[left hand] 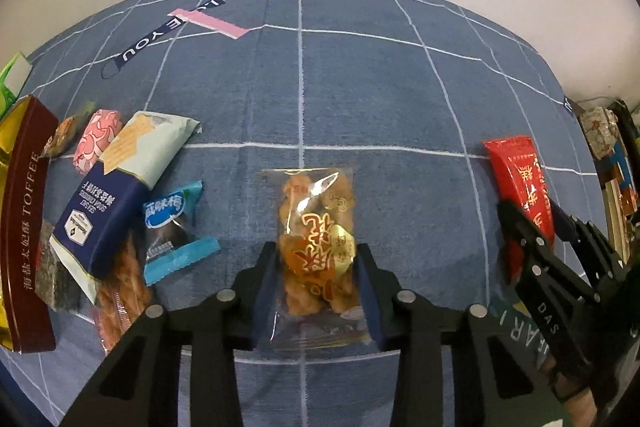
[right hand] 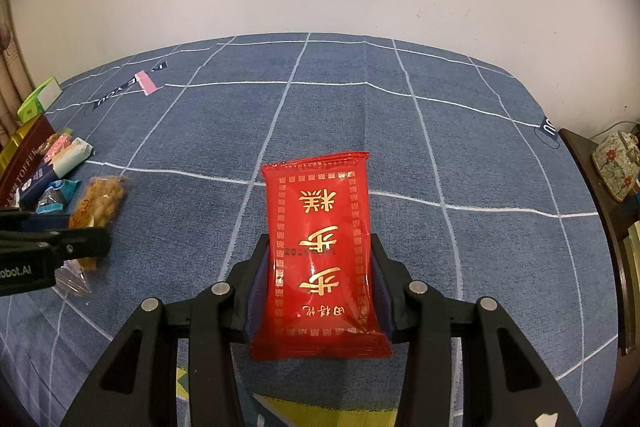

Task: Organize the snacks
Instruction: 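Carry the clear snack bag over the gold tin with the left gripper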

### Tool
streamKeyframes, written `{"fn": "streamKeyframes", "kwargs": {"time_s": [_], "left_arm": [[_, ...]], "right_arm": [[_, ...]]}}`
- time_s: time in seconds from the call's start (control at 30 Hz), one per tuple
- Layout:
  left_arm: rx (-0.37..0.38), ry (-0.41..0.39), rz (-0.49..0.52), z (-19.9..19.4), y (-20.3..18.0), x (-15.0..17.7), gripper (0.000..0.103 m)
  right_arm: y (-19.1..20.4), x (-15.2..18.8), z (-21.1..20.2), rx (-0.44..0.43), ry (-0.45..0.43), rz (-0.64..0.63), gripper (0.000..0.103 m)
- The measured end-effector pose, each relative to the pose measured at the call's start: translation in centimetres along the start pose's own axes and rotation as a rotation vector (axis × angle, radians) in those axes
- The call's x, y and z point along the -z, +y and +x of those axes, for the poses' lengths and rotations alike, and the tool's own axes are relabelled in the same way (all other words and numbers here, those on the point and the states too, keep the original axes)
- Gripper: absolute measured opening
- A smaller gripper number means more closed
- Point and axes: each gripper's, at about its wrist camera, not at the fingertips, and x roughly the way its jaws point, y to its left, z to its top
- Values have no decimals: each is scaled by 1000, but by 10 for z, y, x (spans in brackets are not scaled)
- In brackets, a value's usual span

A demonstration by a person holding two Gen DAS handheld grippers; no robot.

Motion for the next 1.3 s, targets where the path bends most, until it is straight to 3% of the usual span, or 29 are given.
{"fn": "streamKeyframes", "kwargs": {"time_s": [0.23, 0.67, 0.87, 1.03, 1.3], "left_arm": [[2, -25, 66, -23, 1, 14, 38], [-24, -102, 81, -76, 28, 24, 38], [-68, -143, 8, -109, 81, 26, 38], [-162, -171, -73, -130, 147, 27, 38], [-301, -141, -165, -137, 243, 41, 38]], "right_arm": [[0, 0, 0, 5, 0, -3, 41], [0, 0, 1, 11, -2, -9, 41], [0, 0, 1, 12, -2, -9, 41], [0, 0, 1, 17, -3, -14, 41], [0, 0, 1, 17, -4, -14, 42]]}}
